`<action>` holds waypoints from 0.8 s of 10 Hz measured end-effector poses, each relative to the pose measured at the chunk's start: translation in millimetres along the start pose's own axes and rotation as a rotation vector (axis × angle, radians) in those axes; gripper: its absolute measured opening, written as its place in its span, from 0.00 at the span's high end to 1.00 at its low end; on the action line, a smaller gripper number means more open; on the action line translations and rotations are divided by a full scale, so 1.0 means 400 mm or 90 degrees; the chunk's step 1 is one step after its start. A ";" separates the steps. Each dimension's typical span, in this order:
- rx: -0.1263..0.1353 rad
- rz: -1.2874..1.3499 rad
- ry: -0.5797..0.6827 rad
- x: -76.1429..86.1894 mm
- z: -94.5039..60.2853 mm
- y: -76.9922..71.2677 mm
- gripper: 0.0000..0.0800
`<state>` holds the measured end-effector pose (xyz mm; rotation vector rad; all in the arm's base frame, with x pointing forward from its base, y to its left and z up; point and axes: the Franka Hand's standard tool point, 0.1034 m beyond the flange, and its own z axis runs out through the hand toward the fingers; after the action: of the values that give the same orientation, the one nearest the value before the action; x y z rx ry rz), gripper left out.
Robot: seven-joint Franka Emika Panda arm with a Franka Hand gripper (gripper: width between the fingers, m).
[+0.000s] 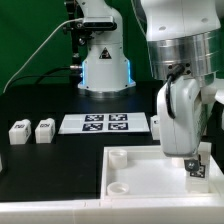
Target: Assemble one leg
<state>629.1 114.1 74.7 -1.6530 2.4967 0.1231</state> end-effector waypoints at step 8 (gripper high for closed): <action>0.008 -0.012 -0.010 -0.025 -0.035 0.016 0.19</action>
Offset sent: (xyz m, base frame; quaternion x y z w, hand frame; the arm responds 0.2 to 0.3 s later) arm 0.0000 0.0000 0.0000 0.0000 0.0000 0.0000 1.0000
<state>626.0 123.6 90.0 -1.6644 2.4641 0.1174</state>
